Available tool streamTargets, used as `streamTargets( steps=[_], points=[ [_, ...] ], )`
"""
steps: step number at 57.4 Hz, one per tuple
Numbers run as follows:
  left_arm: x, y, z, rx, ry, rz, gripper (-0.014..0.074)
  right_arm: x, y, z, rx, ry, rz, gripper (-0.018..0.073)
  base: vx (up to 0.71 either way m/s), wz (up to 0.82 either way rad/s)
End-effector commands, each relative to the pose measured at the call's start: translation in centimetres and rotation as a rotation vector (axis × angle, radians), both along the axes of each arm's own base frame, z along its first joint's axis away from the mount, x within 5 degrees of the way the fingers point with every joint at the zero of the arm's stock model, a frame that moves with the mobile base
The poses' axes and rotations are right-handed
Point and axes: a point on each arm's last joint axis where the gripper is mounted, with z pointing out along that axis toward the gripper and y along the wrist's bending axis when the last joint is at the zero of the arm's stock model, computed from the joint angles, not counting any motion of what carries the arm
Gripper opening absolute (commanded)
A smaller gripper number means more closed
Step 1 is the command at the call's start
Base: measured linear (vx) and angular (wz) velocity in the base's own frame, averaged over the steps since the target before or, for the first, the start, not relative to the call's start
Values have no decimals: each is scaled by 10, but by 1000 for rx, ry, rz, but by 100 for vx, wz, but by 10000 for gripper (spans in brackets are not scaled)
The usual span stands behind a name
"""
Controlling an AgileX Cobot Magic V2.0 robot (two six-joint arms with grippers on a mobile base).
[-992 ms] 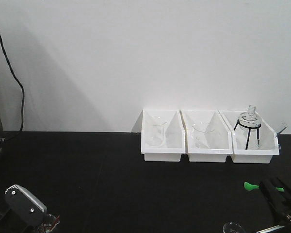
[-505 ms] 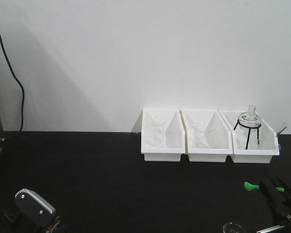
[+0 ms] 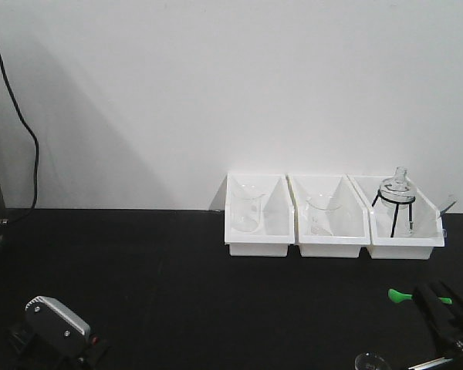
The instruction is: Sort red and green spoons into left cabinet
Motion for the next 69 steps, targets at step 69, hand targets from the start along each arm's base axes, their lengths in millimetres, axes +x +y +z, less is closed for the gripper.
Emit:
streamTargets(
  steps=[69],
  points=[
    [-81,29,193,-363,-206,138,-6,-24,-14,99,63,261,-112,-3,0,0]
  ],
)
